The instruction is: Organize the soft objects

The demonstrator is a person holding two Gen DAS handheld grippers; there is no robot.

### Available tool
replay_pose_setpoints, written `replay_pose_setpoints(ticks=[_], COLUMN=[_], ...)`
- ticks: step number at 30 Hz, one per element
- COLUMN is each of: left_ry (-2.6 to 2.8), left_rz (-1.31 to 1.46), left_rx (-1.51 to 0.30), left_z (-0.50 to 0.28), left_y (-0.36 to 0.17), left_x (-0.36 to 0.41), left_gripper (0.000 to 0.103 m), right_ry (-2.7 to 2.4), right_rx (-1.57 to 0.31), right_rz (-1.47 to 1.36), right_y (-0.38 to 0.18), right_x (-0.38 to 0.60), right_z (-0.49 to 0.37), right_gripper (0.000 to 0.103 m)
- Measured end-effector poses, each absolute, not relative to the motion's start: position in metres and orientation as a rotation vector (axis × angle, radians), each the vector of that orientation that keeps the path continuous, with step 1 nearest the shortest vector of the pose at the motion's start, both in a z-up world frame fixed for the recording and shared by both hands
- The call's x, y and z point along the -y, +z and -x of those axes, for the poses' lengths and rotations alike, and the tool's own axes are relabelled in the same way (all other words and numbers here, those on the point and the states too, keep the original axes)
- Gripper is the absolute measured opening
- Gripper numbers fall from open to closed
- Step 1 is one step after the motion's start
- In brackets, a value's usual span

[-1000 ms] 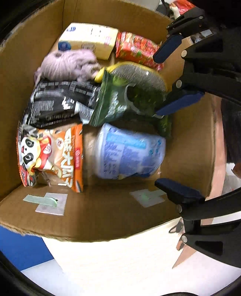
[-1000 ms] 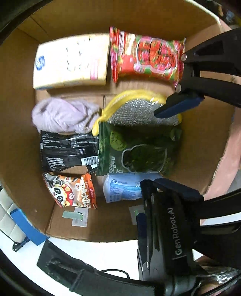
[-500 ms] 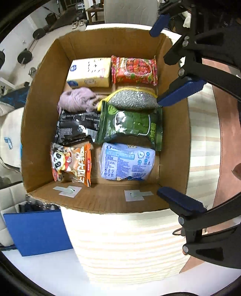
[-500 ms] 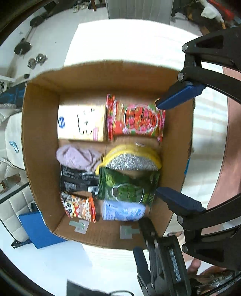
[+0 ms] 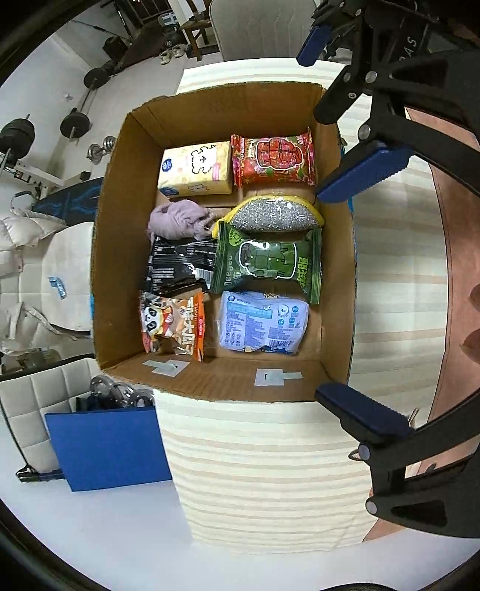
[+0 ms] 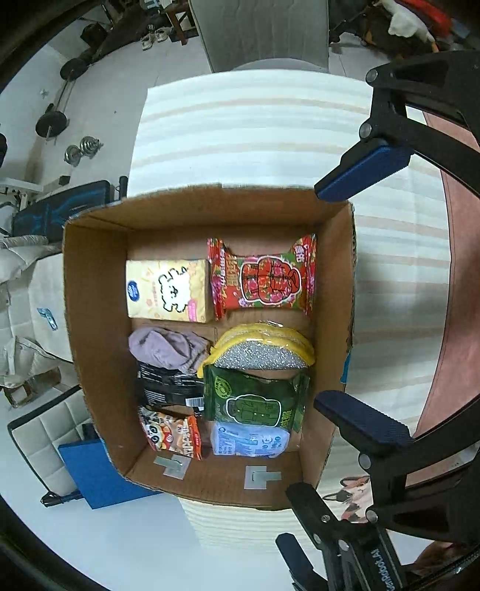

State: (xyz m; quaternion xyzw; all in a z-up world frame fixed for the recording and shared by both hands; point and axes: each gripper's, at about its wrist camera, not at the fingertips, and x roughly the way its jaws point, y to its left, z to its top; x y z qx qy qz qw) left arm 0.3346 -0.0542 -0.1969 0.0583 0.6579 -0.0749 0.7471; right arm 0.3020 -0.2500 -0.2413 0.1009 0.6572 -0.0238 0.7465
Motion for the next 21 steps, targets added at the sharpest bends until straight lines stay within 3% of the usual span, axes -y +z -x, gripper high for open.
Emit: replay_pose_setpoints(ticks=[11,21], left_ry=[-0.153,-0.171], left_rz=[-0.126,-0.051], left_rx=[-1.361,-1.213], left_z=[-0.321,-0.252], left_y=[-0.168,-0.097], left_x=[0.053,0.040], left_gripper=[0.100,0.100], right_ry=[-0.085,-0.084], right_rx=[-1.376,-1.227], right_rz=[-0.188,-0.171], right_y=[-0.215,-0.143], right_x=[0.252,0.256], right_z=[-0.284,-0.224], right_gripper=[0.103,0.103])
